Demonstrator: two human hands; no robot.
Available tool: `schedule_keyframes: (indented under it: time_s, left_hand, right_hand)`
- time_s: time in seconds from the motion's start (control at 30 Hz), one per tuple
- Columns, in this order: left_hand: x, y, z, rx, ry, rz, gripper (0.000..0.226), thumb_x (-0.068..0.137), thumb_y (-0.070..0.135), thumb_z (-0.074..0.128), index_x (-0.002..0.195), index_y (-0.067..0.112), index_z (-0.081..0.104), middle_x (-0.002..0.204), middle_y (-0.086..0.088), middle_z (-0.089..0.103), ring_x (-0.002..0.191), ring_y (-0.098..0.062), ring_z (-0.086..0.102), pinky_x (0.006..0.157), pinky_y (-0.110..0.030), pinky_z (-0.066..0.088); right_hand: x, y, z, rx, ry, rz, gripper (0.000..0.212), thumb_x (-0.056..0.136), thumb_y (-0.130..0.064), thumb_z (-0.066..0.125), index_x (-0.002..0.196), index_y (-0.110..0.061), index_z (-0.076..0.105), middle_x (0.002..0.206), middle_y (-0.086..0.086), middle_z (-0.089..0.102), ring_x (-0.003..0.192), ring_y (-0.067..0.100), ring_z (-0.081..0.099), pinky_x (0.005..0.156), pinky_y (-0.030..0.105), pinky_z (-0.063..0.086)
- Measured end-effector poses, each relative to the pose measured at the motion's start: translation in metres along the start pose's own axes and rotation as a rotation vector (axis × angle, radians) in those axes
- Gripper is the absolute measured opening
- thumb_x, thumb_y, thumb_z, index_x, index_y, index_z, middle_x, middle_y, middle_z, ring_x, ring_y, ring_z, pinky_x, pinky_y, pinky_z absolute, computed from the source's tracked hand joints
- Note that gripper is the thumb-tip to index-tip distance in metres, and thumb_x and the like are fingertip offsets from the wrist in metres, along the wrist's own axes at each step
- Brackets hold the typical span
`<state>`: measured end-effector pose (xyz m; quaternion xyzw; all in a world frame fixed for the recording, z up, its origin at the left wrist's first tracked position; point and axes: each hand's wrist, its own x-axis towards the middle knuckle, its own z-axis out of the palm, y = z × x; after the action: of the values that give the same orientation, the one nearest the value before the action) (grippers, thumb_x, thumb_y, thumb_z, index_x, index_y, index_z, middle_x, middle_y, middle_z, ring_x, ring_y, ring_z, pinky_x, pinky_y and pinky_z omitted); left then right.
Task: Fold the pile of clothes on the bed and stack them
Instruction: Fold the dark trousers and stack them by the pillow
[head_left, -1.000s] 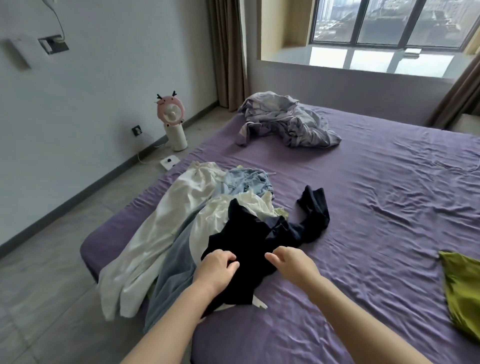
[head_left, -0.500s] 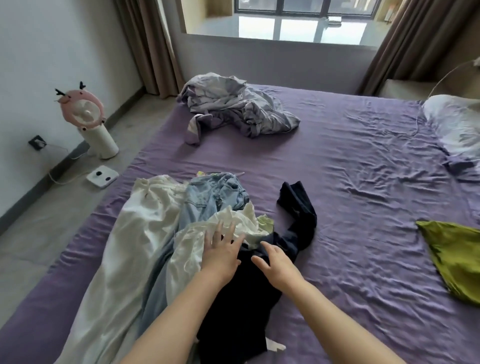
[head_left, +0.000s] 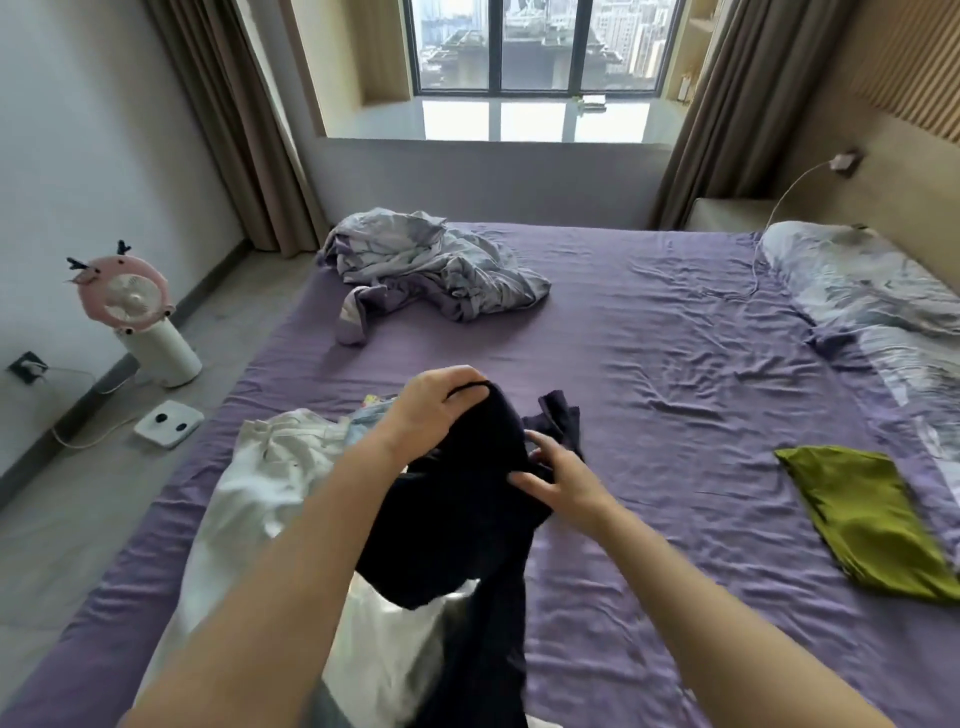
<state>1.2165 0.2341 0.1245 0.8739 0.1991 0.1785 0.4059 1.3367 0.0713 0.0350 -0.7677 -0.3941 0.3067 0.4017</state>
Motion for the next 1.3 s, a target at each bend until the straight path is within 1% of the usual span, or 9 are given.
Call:
schedule_keyframes:
  time_s: [0.13,0.37,0.47,0.6,0.77,0.87,1.0,1.17,1.3]
  left_hand:
    - [0.012,0.046,-0.037,0.079,0.197,0.078,0.015,0.091,0.015,0.063,0.102,0.008,0.070,0.093,0.002,0.066,0.091,-0.012,0.058,0.086,-0.024,0.042]
    - [0.002,0.099,-0.061,-0.009,0.530,-0.118,0.021,0.092,0.018,0.062,0.106,0.004,0.070,0.089,-0.003,0.067,0.085,-0.014,0.059,0.085,-0.030,0.046]
    - [-0.003,0.127,-0.045,-0.235,0.603,-0.228,0.018,0.092,0.016,0.062,0.102,0.003,0.070,0.078,-0.003,0.066,0.066,-0.013,0.062,0.066,-0.025,0.054]
    - [-0.001,0.176,-0.011,-0.549,0.585,-0.307,0.013,0.093,0.009,0.060,0.081,0.010,0.066,0.070,-0.006,0.064,0.049,-0.010,0.064,0.043,-0.020,0.051]
    - [0.012,0.231,0.025,-0.726,0.570,-0.372,0.013,0.091,0.007,0.062,0.101,0.002,0.067,0.101,-0.018,0.066,0.096,-0.031,0.064,0.088,-0.041,0.055]
    - [0.017,0.260,0.054,-0.801,0.559,-0.348,0.033,0.087,-0.003,0.062,0.120,-0.002,0.057,0.097,-0.017,0.064,0.078,-0.024,0.065,0.068,-0.033,0.058]
    - [0.020,0.298,0.095,-0.936,0.469,-0.307,0.037,0.087,-0.010,0.054,0.114,0.015,0.050,0.081,-0.011,0.059,0.061,-0.018,0.061,0.048,-0.025,0.054]
    - [0.023,0.317,0.112,-1.005,0.411,-0.321,0.019,0.087,-0.012,0.051,0.084,0.005,0.060,0.084,-0.017,0.059,0.077,-0.027,0.061,0.076,-0.038,0.057]
    - [0.010,0.318,0.105,-1.043,0.451,-0.377,0.021,0.089,-0.013,0.049,0.078,0.003,0.057,0.081,-0.014,0.057,0.080,-0.026,0.059,0.079,-0.036,0.056]
  right_hand:
    - [-0.009,-0.019,-0.055,0.012,0.150,-0.088,0.004,0.085,-0.005,0.069,0.088,-0.007,0.068,0.076,-0.001,0.060,0.063,-0.004,0.053,0.064,0.008,0.038]
    - [-0.055,-0.011,-0.163,0.195,0.329,-0.159,0.015,0.086,0.000,0.065,0.078,-0.013,0.066,0.073,0.000,0.065,0.063,0.000,0.059,0.066,0.017,0.046]
    - [-0.078,0.000,-0.199,0.484,0.310,-0.091,0.013,0.090,0.000,0.059,0.085,-0.008,0.068,0.078,0.006,0.069,0.069,0.010,0.065,0.065,0.023,0.056]
    - [-0.108,0.003,-0.228,0.561,0.274,-0.123,0.011,0.089,0.002,0.059,0.089,-0.003,0.069,0.075,0.002,0.072,0.072,0.011,0.069,0.060,0.024,0.056]
    - [-0.142,0.000,-0.253,0.524,0.208,-0.154,0.011,0.090,-0.001,0.060,0.092,-0.004,0.071,0.088,0.011,0.072,0.084,0.019,0.070,0.068,0.031,0.058]
    - [-0.157,-0.010,-0.263,0.422,0.219,-0.187,0.011,0.092,-0.013,0.062,0.100,-0.013,0.069,0.096,0.009,0.072,0.093,0.019,0.068,0.080,0.035,0.058]
    - [-0.176,-0.035,-0.256,0.365,0.149,-0.289,0.029,0.088,-0.025,0.068,0.115,-0.024,0.059,0.097,-0.013,0.070,0.087,-0.002,0.067,0.073,0.013,0.051]
    - [-0.186,-0.030,-0.242,-0.030,0.141,-0.255,0.055,0.069,-0.053,0.074,0.116,-0.054,0.047,0.111,-0.022,0.062,0.106,0.003,0.059,0.096,0.032,0.047]
    - [-0.187,-0.002,-0.244,-0.083,0.312,-0.210,0.013,0.084,-0.035,0.069,0.090,-0.025,0.062,0.077,-0.012,0.064,0.075,0.004,0.059,0.073,0.028,0.047]
